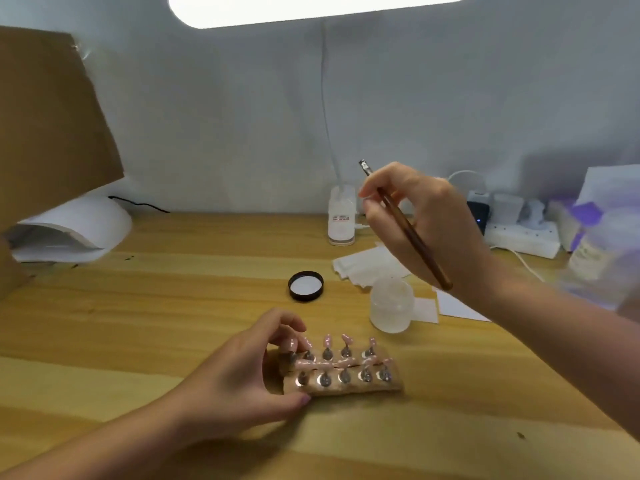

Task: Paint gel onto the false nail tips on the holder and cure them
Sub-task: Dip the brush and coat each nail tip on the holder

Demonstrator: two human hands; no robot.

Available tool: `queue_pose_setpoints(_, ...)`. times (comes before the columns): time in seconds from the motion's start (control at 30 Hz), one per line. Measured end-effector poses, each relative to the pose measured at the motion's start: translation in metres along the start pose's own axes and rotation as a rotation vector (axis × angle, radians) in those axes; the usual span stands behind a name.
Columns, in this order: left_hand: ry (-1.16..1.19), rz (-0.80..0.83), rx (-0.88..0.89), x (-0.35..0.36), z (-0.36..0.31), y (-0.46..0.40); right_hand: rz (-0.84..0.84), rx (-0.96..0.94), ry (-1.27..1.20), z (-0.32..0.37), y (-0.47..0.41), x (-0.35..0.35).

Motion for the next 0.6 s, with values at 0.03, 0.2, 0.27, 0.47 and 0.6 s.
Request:
queue_pose_setpoints(0.03,0.014,0.006,0.017,0.006,-0.002,-0.006,-0.008,0.019,-0.002,-0.004,0.004,-0.005)
queue_pose_setpoints(0.2,0.076,0.020,0.070,0.028,-0.010,-0.032,-0.034,0.108,-0.014,-0.023,0.024,-0.025)
queue_pose_setpoints(0.27,0.096,0.031,0.090,0.035,-0.013,-0.039,-0.035,0.151,-0.037,-0.032,0.031,-0.030)
queue_pose_setpoints(0.47,0.100,0.017,0.113,0.048,-0.012,-0.054,-0.064,0.260,-0.115,-0.056,0.054,-0.036)
queue_pose_setpoints(0.6,0.098,0.000,0.106,0.054,-0.007,-0.054,-0.105,0.307,-0.116,-0.073,0.074,-0.033)
Point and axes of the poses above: each hand's wrist, its own y-axis away from the middle knuckle, its own x-axis out of the palm, z = x × y, the point moved 4 cm from there along -y, towards the middle knuckle, and after that the axes turned 10 degrees about x, right-handed, at the moved point
